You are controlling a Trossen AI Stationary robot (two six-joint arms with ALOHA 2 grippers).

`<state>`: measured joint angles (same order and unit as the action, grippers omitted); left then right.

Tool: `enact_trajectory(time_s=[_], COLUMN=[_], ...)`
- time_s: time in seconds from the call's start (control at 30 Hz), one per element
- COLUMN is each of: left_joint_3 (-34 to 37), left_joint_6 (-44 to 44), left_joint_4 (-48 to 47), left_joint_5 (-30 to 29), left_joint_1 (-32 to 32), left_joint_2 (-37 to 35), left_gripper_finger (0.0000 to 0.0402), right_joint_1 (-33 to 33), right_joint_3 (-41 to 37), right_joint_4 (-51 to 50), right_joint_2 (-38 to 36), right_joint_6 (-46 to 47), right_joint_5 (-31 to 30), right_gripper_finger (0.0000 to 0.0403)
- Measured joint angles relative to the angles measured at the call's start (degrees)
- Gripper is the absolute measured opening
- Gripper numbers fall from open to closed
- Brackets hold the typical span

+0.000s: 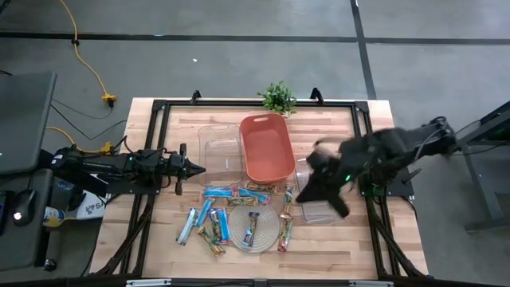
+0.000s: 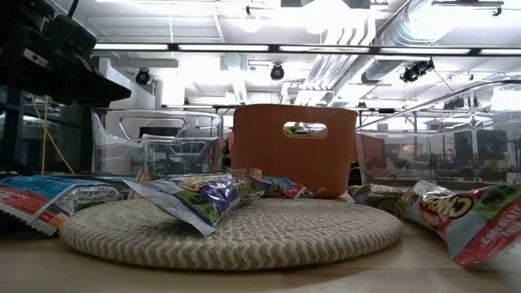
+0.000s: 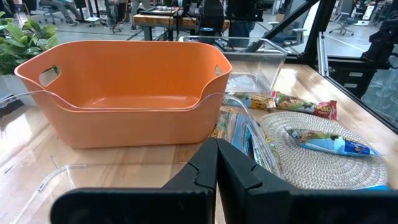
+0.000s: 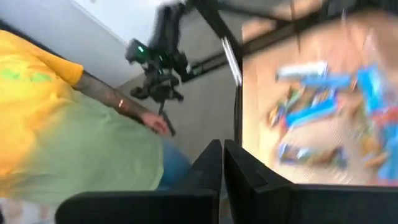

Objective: Pick and place Granola Bars by type
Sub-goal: Put the red granola bar into the right transparent bin

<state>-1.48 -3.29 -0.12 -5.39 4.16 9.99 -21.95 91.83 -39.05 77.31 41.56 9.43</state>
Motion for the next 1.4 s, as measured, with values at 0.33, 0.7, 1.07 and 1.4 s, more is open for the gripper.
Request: enact_trajectory(time_s=[0.33, 0.7, 1.07, 1.4], left_joint_3=[-0.01, 0.00, -0.02, 0.00], left_joint_6=[-0.01, -0.01, -0.02, 0.00], left_joint_4=[0.01, 0.01, 0.02, 0.01], left_joint_5=[0.00, 0.00, 0.00, 0.00], left_joint_1=[-0.01, -0.01, -0.02, -0.01], left_joint_2=[-0.01, 0.00, -0.01, -0.01], left_gripper_finger=[0.0001, 0.0001, 0.0001, 0.0001], right_joint_1=[-10.70, -18.78, -19.51, -14.12], right_joint_3=[0.15, 0.15, 0.15, 0.15], right_joint_4=[-0.27, -2.13, -10.47, -10.23], right_joint_2=[12.72, 26.72, 35.56, 40.71], right_joint_6=[34.14, 55.73, 70.53, 71.47], right_joint_5=[-0.93, -6.84, -12.41, -10.73], right_gripper_finger=[0.0000, 0.0000, 0.0000, 0.0000])
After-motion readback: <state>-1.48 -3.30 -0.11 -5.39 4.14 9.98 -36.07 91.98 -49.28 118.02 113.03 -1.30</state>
